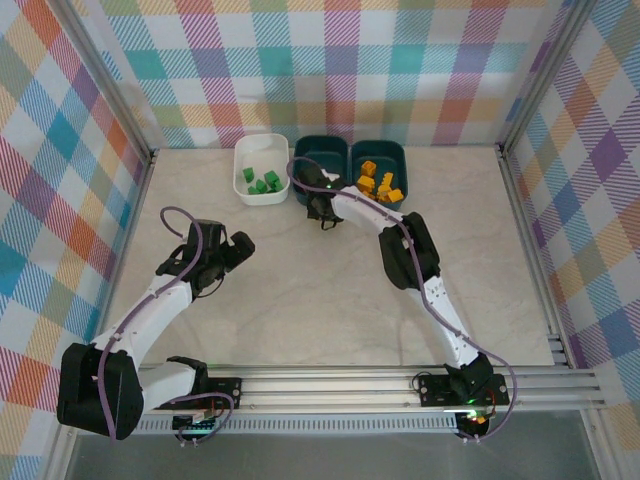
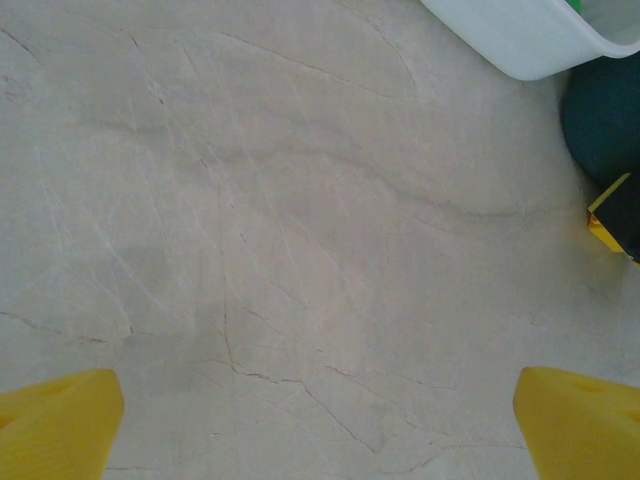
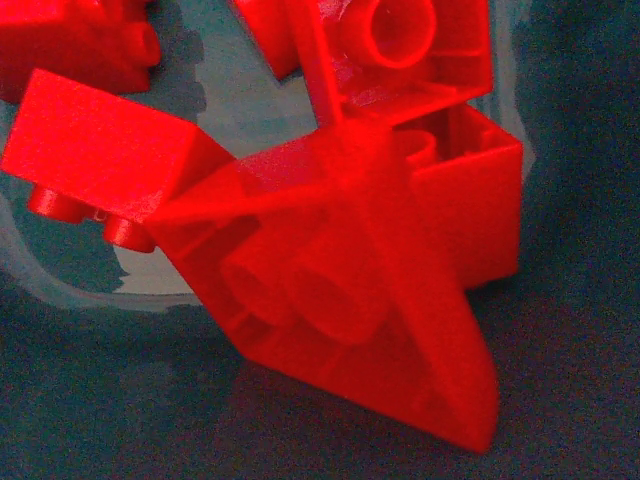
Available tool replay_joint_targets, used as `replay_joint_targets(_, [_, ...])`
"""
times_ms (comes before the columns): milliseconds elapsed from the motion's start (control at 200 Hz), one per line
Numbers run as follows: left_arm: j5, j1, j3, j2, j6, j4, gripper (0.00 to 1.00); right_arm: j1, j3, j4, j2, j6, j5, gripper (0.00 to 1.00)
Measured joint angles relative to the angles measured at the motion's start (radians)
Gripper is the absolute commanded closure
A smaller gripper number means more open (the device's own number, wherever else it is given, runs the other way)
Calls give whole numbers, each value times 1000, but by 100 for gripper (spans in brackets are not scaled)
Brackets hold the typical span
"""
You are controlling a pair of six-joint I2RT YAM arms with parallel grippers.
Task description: Sort the legos into containers by color
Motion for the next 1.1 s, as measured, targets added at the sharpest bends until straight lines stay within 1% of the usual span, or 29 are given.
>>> replay_joint_targets(145, [0, 0, 0, 16, 4, 16, 0, 18, -124, 52, -69, -12, 6, 59])
replay_joint_targets(240, [0, 0, 0, 21, 8, 24, 0, 29, -182, 81, -103, -18, 5, 59])
replay_joint_targets(320, [0, 0, 0, 21, 13, 24, 0, 39, -264, 111, -150, -30, 2, 59])
replay_joint_targets(455, [0, 0, 0, 22, 19, 24, 0, 49, -457, 154, -304, -59, 5, 58])
replay_joint_targets(540, [1, 0, 0, 31, 19, 27, 0, 43, -505, 158, -405, -86, 8, 58])
replay_joint_targets(655, [16, 1, 0, 76, 18, 32, 0, -17, -508, 204, -500, -117, 5, 58])
replay_joint_targets(760, [27, 1, 3, 123, 18, 31, 0, -132, -464, 217, -517, -139, -21, 58])
replay_joint_targets(870, [43, 1, 18, 152, 18, 32, 0, -248, -366, 206, -446, -160, -61, 57])
replay_joint_targets(960, [50, 1, 39, 168, 18, 31, 0, -311, -270, 184, -359, -174, -91, 55])
replay_joint_targets(995, [53, 1, 46, 174, 18, 32, 0, -325, -239, 171, -328, -178, -101, 53])
replay_joint_targets(1105, [61, 1, 60, 185, 18, 32, 0, -343, -169, 124, -254, -193, -132, 41])
